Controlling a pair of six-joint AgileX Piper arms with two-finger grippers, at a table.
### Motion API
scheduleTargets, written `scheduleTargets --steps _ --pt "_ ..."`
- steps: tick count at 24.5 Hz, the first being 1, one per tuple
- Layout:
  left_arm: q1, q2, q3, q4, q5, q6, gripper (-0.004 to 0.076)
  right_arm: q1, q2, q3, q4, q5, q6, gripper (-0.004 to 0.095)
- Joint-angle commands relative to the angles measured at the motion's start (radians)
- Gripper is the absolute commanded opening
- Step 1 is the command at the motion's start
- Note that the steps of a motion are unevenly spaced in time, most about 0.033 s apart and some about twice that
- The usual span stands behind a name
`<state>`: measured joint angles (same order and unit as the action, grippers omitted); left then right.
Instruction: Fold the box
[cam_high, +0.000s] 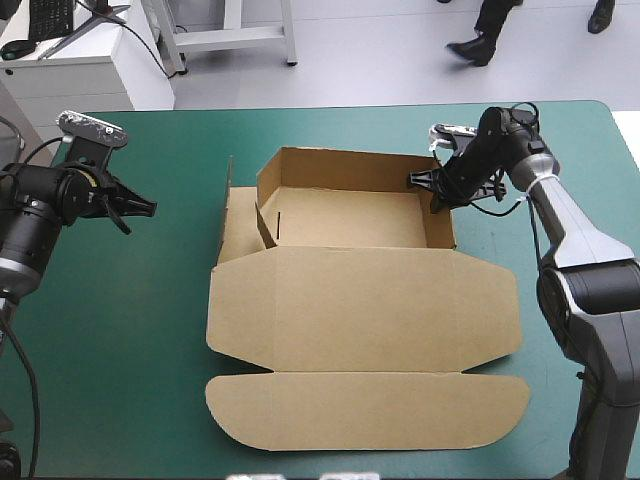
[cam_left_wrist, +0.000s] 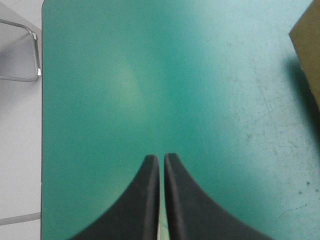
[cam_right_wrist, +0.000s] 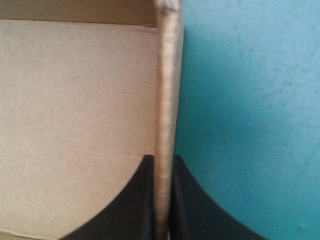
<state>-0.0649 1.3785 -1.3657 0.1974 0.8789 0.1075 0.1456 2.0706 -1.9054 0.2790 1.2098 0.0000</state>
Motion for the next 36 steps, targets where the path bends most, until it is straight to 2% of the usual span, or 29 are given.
scheduleTargets --steps 1,6,12,18,23,27,29,31,33,34,36 --pt "0.011 -0.031 -0.029 -0.003 -0.072 -0.073 0.0013 -0.028 -0.107 -0.023 0.024 0.045 -0.022 -0.0001" --pt "0.12 -0.013 -0.029 -0.175 -0.088 -0.081 0.0013 -0.082 -0.209 -0.023 0.075 0.045 -0.068 -0.0001" --pt "0.249 0.03 -0.029 -0.482 -0.052 0.028 0.0013 -0.103 -0.334 0.0 0.075 0.045 -0.111 -0.0001" --pt "0.254 0.059 -0.029 -0.533 -0.05 0.04 0.0013 -0.103 -0.405 0.005 0.075 0.045 -0.113 -0.0001" --pt "0.247 0.064 -0.029 -0.55 -0.042 0.041 0.0015 -0.103 -0.423 0.005 0.125 0.045 -0.113 -0.0001" --pt "0.247 0.064 -0.029 -0.679 -0.042 0.166 0.0032 -0.103 -0.423 0.005 0.147 0.045 -0.122 -0.0001" --pt "0.247 0.064 -0.029 -0.711 -0.043 0.207 0.0121 -0.103 -0.423 0.005 0.147 0.045 -0.128 -0.0001" --pt "0.247 0.064 -0.029 -0.744 -0.043 0.221 0.0342 -0.103 -0.423 0.005 0.147 0.045 -0.132 -0.0001" --pt "0.247 0.064 -0.029 -0.812 -0.043 0.221 0.0526 -0.103 -0.423 0.005 0.147 0.045 -0.136 -0.0001" --pt "0.247 0.064 -0.029 -0.847 -0.043 0.221 0.0558 -0.103 -0.423 0.005 0.147 0.045 -0.136 -0.0001" --pt "0.247 0.064 -0.029 -0.913 -0.042 0.221 0.0554 -0.103 -0.423 0.005 0.147 0.045 -0.136 -0.0001"
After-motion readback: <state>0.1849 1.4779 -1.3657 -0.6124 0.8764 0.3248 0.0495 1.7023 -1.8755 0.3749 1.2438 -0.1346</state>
